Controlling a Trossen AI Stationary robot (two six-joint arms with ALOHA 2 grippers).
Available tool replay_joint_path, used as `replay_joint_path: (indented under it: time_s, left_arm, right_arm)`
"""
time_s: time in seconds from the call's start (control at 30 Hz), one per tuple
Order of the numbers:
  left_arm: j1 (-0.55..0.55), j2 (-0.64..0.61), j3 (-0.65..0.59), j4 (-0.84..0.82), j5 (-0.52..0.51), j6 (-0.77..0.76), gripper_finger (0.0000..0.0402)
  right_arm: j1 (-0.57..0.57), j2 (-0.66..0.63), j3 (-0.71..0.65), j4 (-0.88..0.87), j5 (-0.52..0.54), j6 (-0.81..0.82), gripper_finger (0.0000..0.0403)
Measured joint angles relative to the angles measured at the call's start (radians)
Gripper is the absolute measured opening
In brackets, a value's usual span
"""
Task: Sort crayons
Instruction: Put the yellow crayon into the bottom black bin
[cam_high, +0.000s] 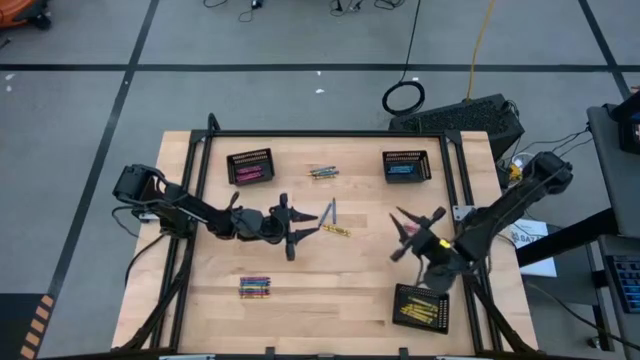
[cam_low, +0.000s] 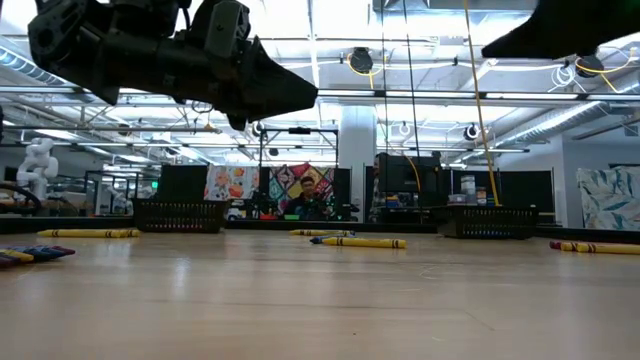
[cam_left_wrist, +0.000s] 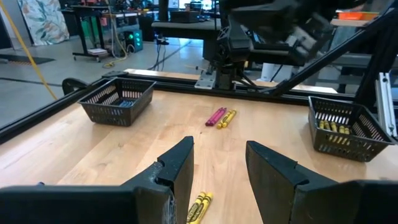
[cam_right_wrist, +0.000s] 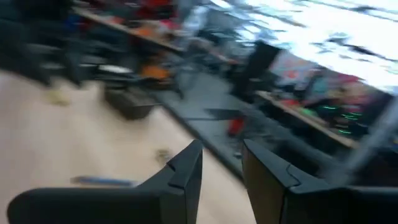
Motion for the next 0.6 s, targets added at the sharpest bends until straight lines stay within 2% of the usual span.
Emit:
replay_joint_path:
  time_s: [0.1, 0.33, 0.47, 0.53, 0.6]
  left_arm:
    - [-0.006, 0.000, 0.000, -0.003, 0.000, 0.001, 0.0146]
    - [-0.005, 0.000, 0.000, -0.003, 0.000, 0.002, 0.0146]
    - [-0.005, 0.000, 0.000, -0.003, 0.000, 0.002, 0.0146]
    - [-0.005, 0.000, 0.000, -0.003, 0.000, 0.002, 0.0146]
    - [-0.005, 0.000, 0.000, -0.003, 0.000, 0.002, 0.0146]
  right_arm:
    - [-0.056, 0.051, 0.000, 0.001, -0.014, 0.120, 0.0100]
    - [-0.176, 0.208, 0.000, 0.036, -0.196, 0.413, 0.0100]
    - [-0.232, 0.295, 0.000, 0.138, -0.300, 0.510, 0.0100]
    - [-0.279, 0.315, 0.000, 0.201, -0.499, 0.469, 0.0100]
    - [-0.354, 0.316, 0.000, 0.258, -0.883, 0.347, 0.0100]
